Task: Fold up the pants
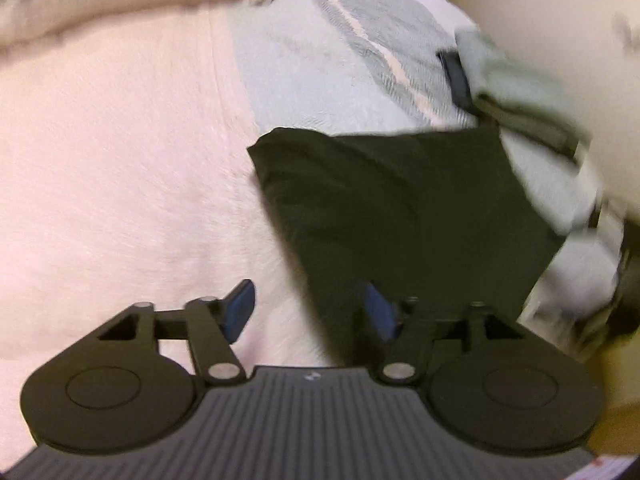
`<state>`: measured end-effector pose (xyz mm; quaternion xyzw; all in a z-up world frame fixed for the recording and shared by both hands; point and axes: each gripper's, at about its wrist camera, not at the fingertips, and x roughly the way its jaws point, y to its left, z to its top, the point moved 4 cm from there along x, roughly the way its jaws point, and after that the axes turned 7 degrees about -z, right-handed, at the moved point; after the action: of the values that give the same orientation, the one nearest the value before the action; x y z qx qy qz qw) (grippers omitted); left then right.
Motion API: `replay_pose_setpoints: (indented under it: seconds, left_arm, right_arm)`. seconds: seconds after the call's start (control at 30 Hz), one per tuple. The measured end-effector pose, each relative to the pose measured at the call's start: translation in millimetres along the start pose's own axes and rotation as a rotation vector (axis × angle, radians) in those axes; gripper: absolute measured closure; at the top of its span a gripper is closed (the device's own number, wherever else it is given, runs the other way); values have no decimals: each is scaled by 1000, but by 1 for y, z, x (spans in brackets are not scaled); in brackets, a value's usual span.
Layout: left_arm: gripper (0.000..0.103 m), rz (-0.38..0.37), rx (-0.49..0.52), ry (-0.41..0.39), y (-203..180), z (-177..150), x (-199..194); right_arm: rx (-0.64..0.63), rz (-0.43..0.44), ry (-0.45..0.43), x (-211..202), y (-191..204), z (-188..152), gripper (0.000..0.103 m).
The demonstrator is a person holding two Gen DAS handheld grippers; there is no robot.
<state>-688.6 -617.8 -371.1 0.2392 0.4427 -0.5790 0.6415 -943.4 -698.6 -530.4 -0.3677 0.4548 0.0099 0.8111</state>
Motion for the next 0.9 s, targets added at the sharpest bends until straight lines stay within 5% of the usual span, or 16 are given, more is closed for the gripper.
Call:
replay_pose_setpoints:
  seconds: [0.1,0.2,0.3,0.4,0.6,0.7,0.77,0.83,0.9]
  left_arm:
    - [37,78,170,0,-41,-19,-5]
    - [16,207,540,-12,-97,-49,-3]
    - [13,254,913,13,-140,-86,15]
    - [13,269,1137,39,-159,-116,42]
    - [12,382,1279,33,-157,-131,88]
    - [18,453,1281,23,-152,-120,89]
    - [19,448,1281,25,-150,-113,85]
    - [26,431,1319,35,-151,-111,84]
    - [46,405,1335,62,-148,-112,83]
  right_arm:
    - [-143,-32,-29,14,12,-10,21]
    - [-287,-82,-40,27,24,-20,21]
    - [-344,-112,-47,36,27,-24,21]
    - [-358,-139,-58,44,29,-26,21]
    - [-332,-168,-76,68,26,-18,22]
    - [-240,-121,-64,53,15,-14,51]
    - [-149,-93,-68,37,-2,-6,56]
    - [-95,-78,-61,27,-15,3,58]
    - [-20,-43,-41,24,-30,13,58]
